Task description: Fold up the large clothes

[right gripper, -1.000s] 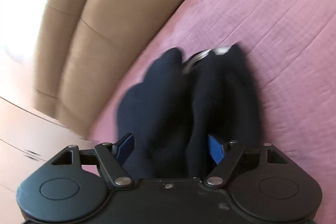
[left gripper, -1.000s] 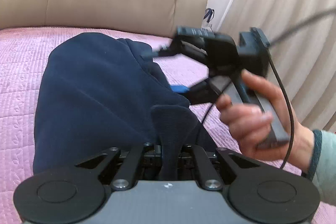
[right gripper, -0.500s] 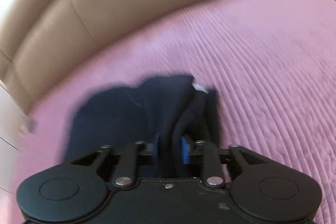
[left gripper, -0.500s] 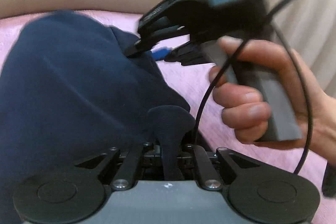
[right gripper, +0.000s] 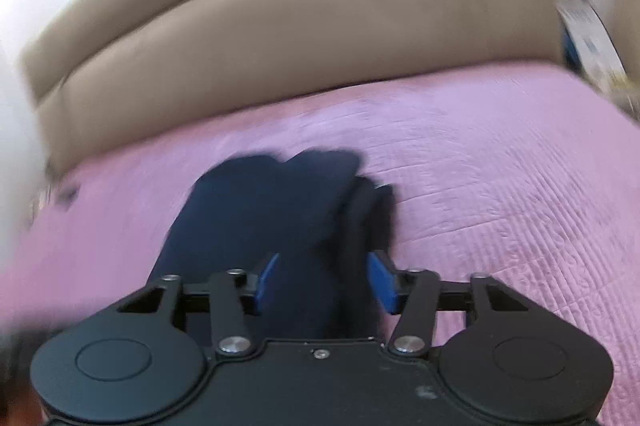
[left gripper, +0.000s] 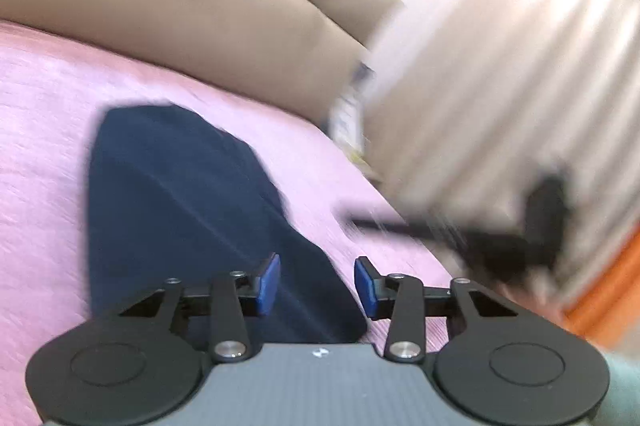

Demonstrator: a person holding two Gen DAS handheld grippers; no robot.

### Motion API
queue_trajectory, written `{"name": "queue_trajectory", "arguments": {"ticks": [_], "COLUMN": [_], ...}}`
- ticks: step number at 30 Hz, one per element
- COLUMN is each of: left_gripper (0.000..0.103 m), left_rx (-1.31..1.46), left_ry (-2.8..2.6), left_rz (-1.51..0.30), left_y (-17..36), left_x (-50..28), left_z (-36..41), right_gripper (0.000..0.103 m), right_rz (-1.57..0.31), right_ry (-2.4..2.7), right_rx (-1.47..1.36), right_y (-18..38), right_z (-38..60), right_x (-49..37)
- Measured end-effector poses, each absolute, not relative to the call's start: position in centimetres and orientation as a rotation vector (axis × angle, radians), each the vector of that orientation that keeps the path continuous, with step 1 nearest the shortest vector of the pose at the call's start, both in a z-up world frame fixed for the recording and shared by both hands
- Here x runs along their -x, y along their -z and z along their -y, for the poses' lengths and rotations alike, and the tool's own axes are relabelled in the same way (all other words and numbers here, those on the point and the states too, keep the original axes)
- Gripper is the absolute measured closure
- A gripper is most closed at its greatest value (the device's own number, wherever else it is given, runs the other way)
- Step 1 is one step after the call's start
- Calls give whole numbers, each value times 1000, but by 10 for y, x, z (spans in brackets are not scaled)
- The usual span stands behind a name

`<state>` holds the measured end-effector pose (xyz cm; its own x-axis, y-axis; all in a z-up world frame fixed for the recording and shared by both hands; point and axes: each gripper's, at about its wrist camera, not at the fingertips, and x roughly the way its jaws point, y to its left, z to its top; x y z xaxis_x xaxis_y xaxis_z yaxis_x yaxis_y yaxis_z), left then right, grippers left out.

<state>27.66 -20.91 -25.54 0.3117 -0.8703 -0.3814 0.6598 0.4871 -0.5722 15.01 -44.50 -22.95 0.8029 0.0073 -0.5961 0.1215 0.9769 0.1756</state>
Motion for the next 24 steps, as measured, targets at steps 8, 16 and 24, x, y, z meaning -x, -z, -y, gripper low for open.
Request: {"name": "queue_trajectory", "arguments": {"ticks": [8, 16, 24], "left_gripper": [100, 100, 100], "left_rx": [159, 428, 398], "left_ry": [946, 745, 815], "left_rz": [-879, -851, -796], "left_y": [314, 315, 327], "left_x": [-276, -261, -249], "left_z": [229, 212, 209], "right_gripper": [103, 98, 102], "right_rz": [-818, -564, -577], "right_ry": [173, 112, 5], "right_rx": [-41, -98, 233], "right_y": [332, 256, 307], "right_z": [403, 429, 397], "right_x": [-158, -169, -251]}}
